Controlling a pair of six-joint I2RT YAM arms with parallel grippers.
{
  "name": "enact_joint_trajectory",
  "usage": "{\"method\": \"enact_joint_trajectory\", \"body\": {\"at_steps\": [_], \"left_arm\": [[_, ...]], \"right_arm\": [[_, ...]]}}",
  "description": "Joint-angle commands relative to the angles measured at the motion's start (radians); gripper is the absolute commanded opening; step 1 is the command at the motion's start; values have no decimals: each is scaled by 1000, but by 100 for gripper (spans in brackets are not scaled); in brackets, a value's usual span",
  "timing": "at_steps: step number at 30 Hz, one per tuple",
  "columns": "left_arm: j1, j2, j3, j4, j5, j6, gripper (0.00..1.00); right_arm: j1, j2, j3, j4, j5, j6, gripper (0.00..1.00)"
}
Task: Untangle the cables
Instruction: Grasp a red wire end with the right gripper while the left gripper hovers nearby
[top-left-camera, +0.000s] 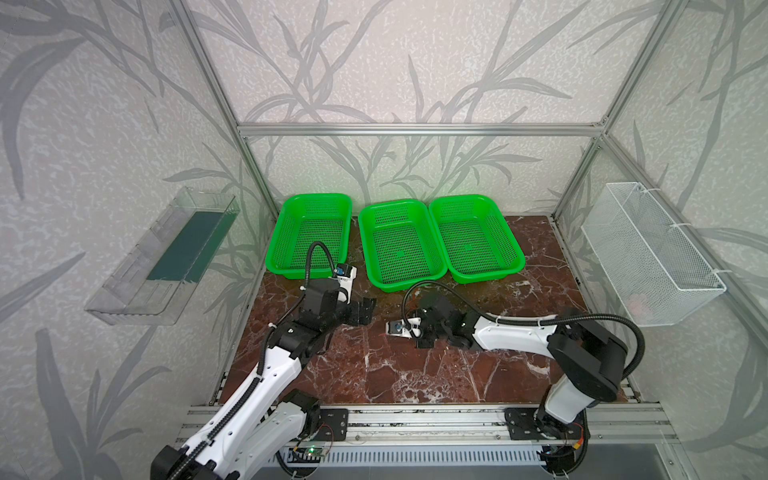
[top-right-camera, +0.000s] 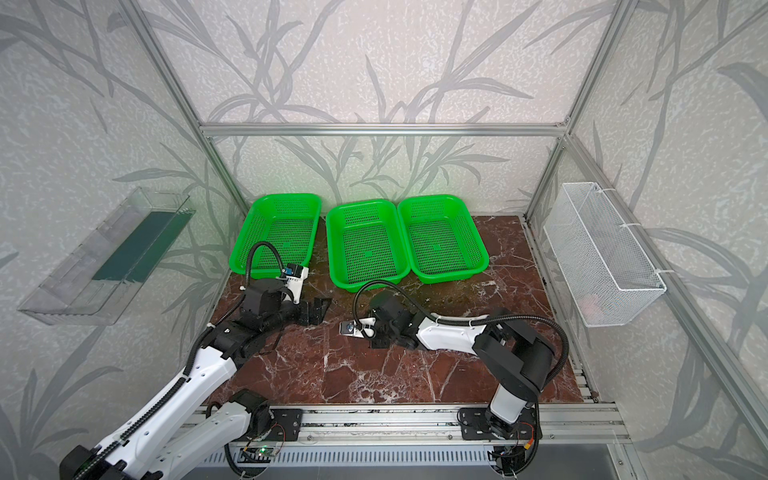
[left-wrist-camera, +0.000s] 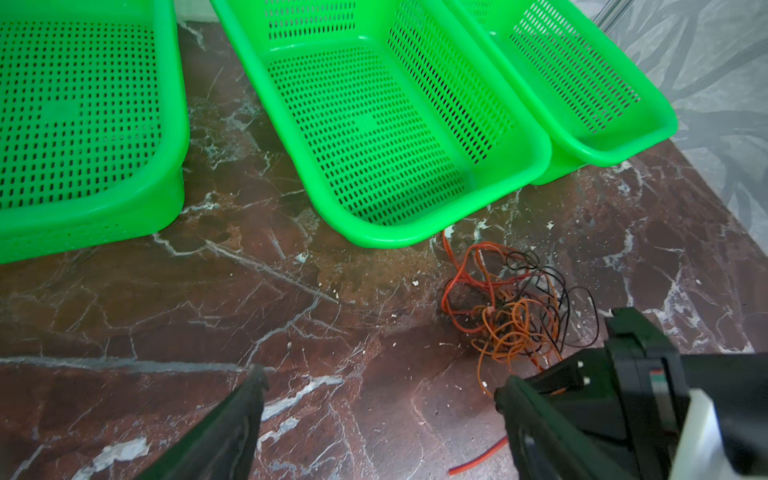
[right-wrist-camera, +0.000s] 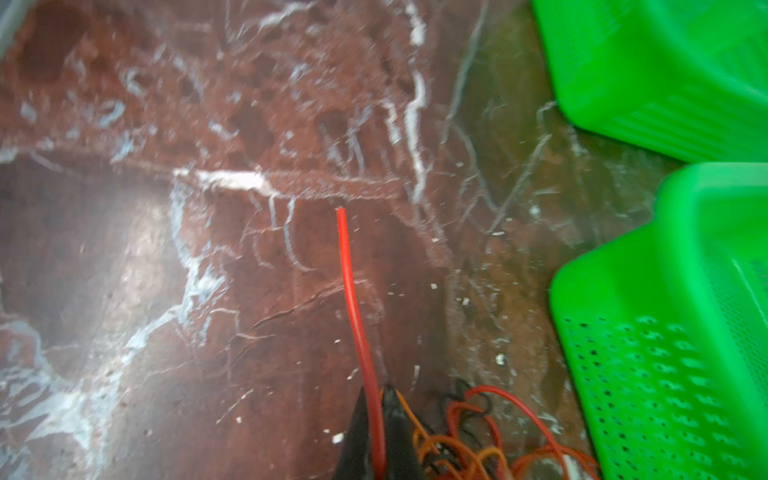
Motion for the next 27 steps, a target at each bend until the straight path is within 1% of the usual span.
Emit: {"method": "enact_joint_trajectory", "body": {"at_steps": [1, 4, 6, 8, 9, 10, 12, 17, 21, 27], "left_arm": [[3, -31, -17, 93, 77, -50, 91], [1, -43, -42, 160, 134, -102, 91], [-1, -42, -57, 198, 171, -140, 91], [-8, -32, -72, 253, 205, -187, 91], [-10, -21, -89, 317, 252, -186, 91], [-15, -12, -91, 338, 269, -205, 91], [-27, 20, -94, 390, 276, -249, 91], [-54, 73, -85, 446, 268, -301, 91], [-75, 122, -69, 427, 239, -314, 92], [-85, 215, -30, 458, 294, -337, 91]], "right_arm": [[-43, -50, -38, 160, -70, 191, 0], [-87, -71, -65, 256, -129, 287, 0], [-128, -74, -98, 373, -186, 388, 0], [-153, -68, -114, 429, -199, 437, 0], [-159, -66, -114, 436, -203, 444, 0], [-162, -66, -112, 435, -203, 446, 0], [-164, -68, -112, 449, -205, 462, 0], [-166, -81, -139, 543, -182, 522, 0], [-166, -91, -141, 564, -174, 523, 0], [-166, -96, -152, 596, -182, 529, 0]]}}
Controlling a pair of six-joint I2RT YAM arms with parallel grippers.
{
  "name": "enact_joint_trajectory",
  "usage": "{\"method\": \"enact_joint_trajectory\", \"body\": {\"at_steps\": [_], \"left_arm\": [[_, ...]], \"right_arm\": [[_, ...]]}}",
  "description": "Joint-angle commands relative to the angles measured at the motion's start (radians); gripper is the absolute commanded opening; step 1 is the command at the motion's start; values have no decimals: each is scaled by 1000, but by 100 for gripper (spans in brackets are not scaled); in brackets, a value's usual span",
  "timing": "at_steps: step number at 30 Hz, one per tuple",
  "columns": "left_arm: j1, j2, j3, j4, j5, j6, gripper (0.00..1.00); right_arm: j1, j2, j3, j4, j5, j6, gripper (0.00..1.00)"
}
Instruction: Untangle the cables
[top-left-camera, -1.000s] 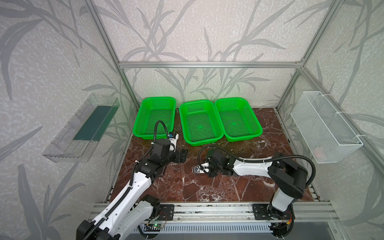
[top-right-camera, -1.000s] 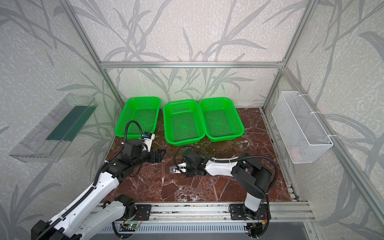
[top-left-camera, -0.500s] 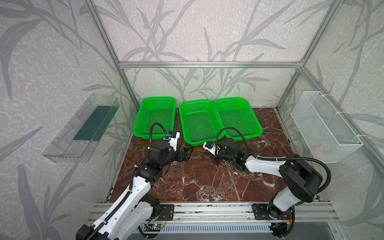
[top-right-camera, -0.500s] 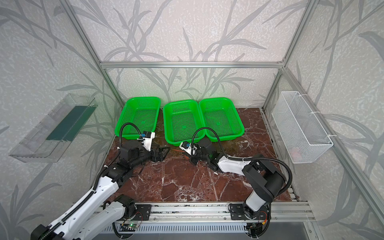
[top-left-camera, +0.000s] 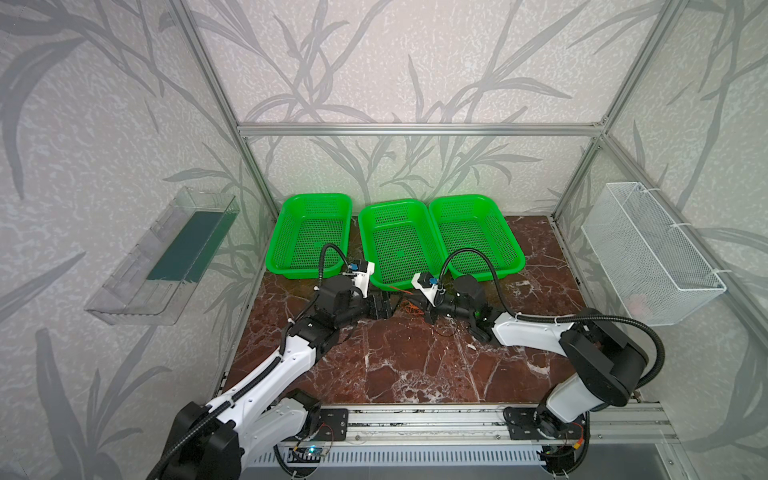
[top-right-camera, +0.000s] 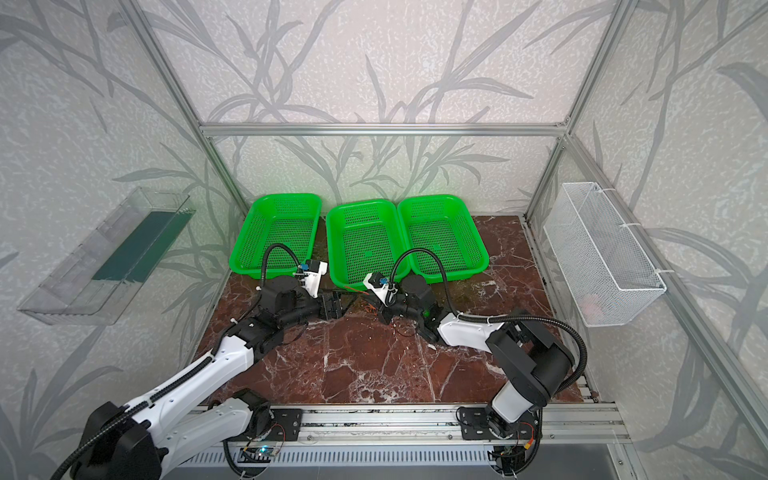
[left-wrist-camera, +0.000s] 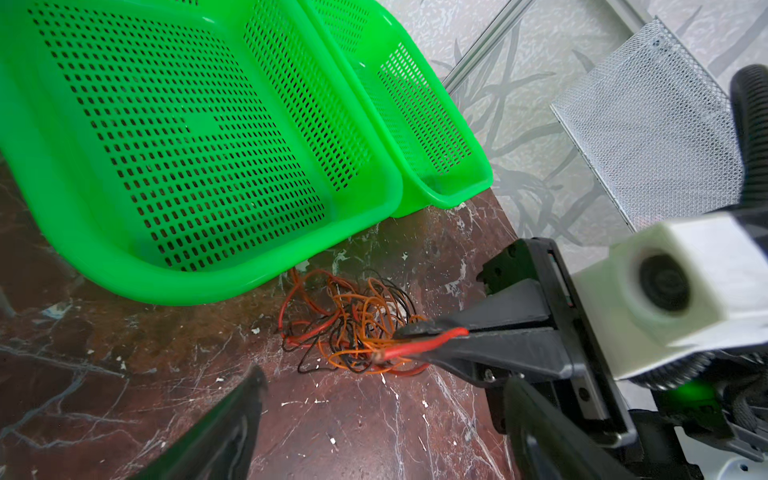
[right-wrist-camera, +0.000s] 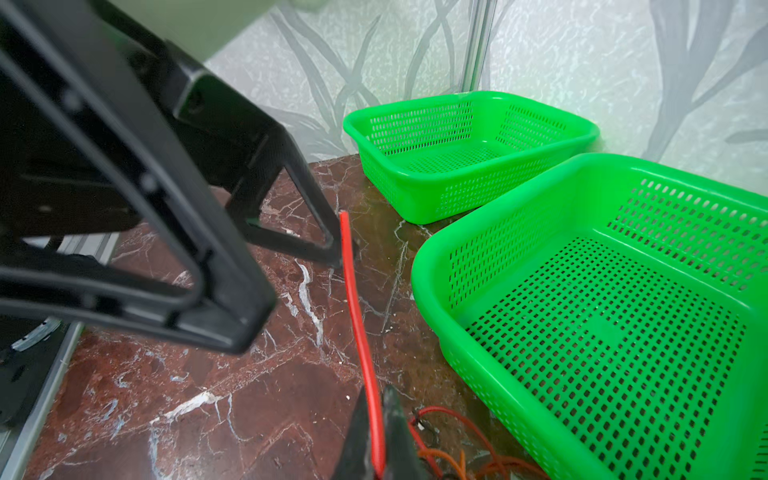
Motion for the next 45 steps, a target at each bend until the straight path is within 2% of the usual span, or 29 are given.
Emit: {"method": "enact_joint_trajectory", "body": {"at_steps": [1, 3, 9, 15, 19, 21, 26, 27, 30, 33, 37, 40, 45], "left_arm": [[-11, 37, 50, 51, 37, -36, 90], [-14, 53, 55, 71, 47, -39, 88], [-14, 84, 58, 158, 56, -60, 82], [-15, 162, 52, 268, 111, -95, 60], [-15, 189, 62, 311, 122, -111, 50], [-15, 205, 66, 333, 132, -119, 41], [-15, 241, 78, 397, 183, -147, 5], [-16, 247, 81, 409, 197, -151, 0], [-19, 247, 88, 412, 217, -156, 0], [-24, 232, 97, 393, 219, -151, 0], [-50, 200, 134, 313, 208, -99, 0], [-71, 181, 164, 258, 190, -68, 0], [-97, 144, 209, 219, 149, -40, 0]], "right_arm": [[1, -31, -5, 64, -28, 1, 0], [2, -31, 3, 45, -61, -22, 0], [3, -33, -10, 70, -52, -15, 0], [3, -37, -16, 89, -45, -3, 0], [3, -35, -19, 83, -43, -6, 0], [3, -30, -19, 87, -39, 0, 0], [4, -22, -15, 90, -25, 13, 0], [4, -22, -17, 89, -14, 16, 2], [4, -27, -22, 92, 14, 18, 5], [4, -30, -21, 72, 28, 14, 14], [4, -24, -26, 71, 41, 10, 17], [4, -15, -28, 79, 41, 10, 27], [4, 5, -30, 94, 33, 13, 28]]}}
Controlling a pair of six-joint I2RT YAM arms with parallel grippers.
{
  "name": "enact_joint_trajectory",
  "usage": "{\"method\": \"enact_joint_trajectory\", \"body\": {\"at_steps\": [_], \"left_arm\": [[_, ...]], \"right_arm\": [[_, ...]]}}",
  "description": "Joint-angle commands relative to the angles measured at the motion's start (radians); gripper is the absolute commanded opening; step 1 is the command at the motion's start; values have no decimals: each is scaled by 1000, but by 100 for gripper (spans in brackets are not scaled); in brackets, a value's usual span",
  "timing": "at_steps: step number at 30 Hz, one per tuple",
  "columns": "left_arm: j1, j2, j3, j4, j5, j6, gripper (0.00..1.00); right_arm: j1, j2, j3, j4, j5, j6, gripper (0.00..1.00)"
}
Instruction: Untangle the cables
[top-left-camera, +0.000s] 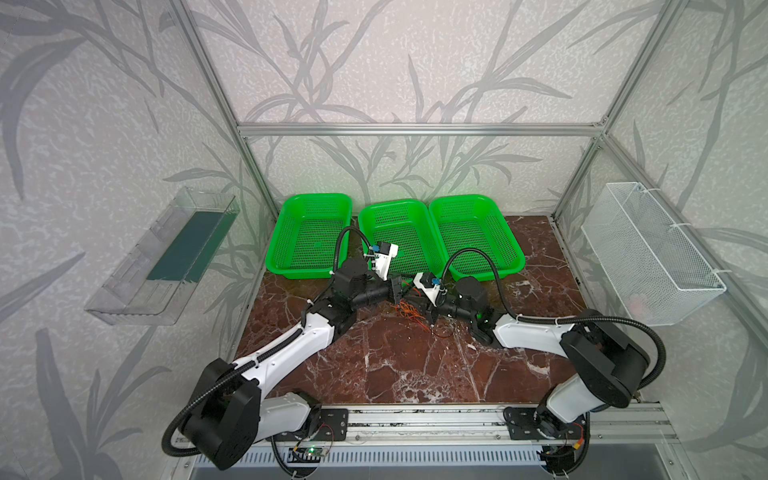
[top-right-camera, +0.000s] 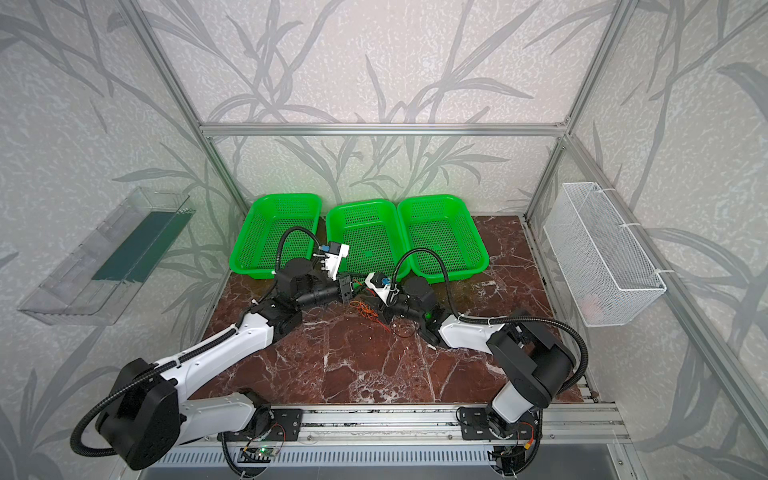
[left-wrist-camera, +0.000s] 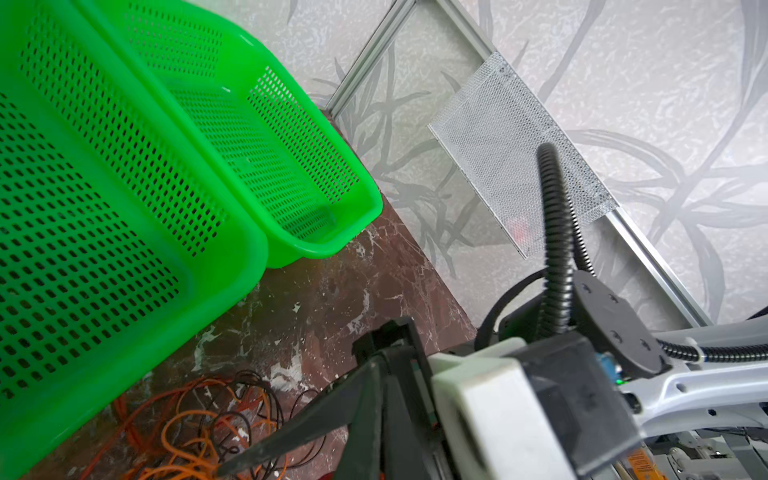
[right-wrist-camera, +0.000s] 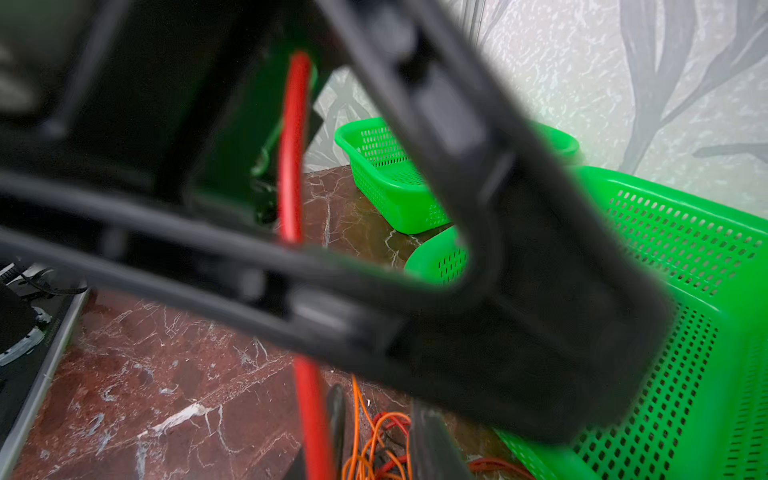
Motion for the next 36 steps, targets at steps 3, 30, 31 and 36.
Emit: {"method": "enact_joint_trajectory", "body": {"at_steps": [3, 30, 31, 36], "left_arm": [[-27, -56, 89, -72, -45, 54, 0], [-44, -30, 607, -289, -153, 107, 0], [-45, -26, 621, -295, -148, 108, 0], [-45, -3, 694, -301, -136, 94, 0]], "right_arm": [[3, 23, -14, 64, 7, 12, 28], [2, 41, -46, 65, 52, -5, 23], [2, 37, -45, 51, 47, -18, 23], [2, 10, -56, -27, 53, -79, 22]]}}
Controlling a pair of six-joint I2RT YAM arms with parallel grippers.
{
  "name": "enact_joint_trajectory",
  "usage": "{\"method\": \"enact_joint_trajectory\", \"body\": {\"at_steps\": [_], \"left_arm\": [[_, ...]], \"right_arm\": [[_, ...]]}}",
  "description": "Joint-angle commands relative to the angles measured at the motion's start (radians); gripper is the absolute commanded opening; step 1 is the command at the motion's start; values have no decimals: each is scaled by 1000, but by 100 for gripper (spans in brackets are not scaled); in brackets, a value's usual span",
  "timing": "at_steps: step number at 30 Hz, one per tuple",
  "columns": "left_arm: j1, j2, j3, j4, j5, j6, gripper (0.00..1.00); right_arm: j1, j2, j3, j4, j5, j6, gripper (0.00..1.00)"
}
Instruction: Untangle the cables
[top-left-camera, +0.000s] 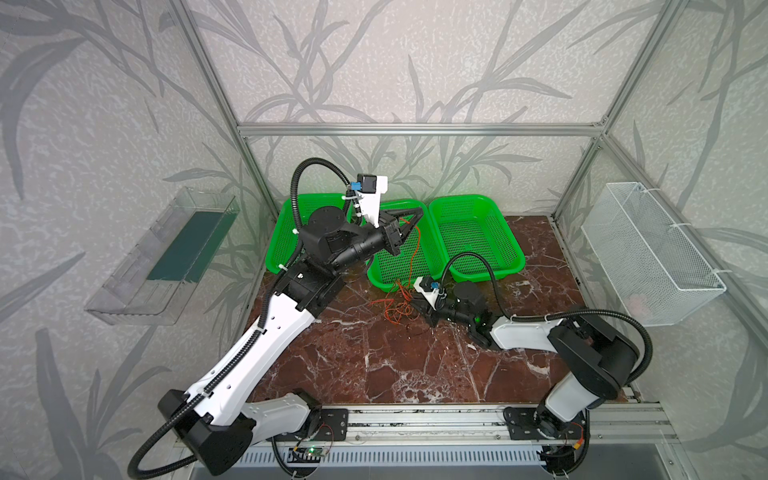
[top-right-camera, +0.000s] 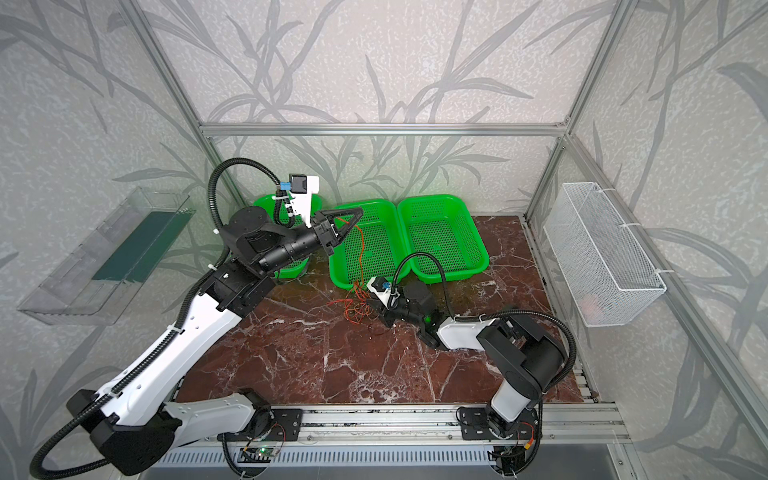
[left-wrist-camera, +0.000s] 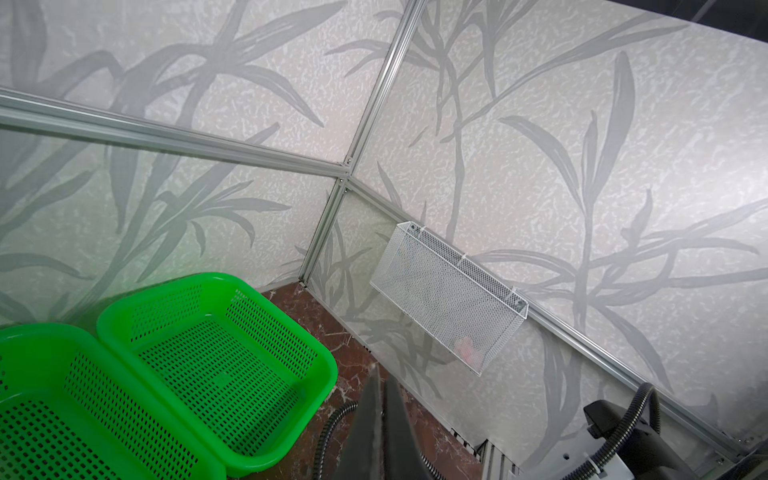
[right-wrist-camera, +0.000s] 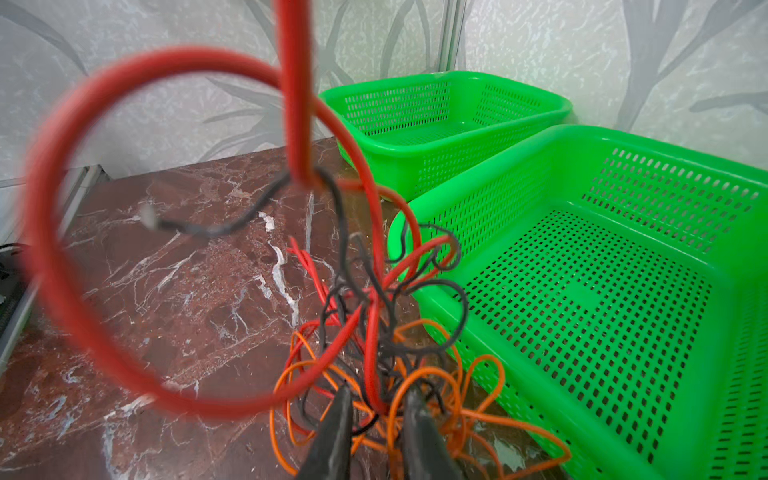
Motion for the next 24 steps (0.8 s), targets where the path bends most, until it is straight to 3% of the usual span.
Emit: {"method": "enact_joint_trajectory", "body": {"at_steps": [1, 7, 11, 17, 24], "left_arm": [[-6, 8, 62, 8, 10, -3, 0], [-6, 9, 99, -33, 13, 18, 0], [-9, -2, 53, -17, 36, 2, 0], [-25, -21, 0, -8, 40, 9, 0], [-70, -16, -15, 9, 30, 13, 0]], "right_arm": [[2, -46, -21, -55, 13, -62, 22], [1, -123, -75, -74, 42, -82, 27], [0, -245, -98, -86, 33, -100, 44], [0, -417, -81, -189, -40, -101, 61], [0, -442, 3, -238, -22, -61, 64]]}}
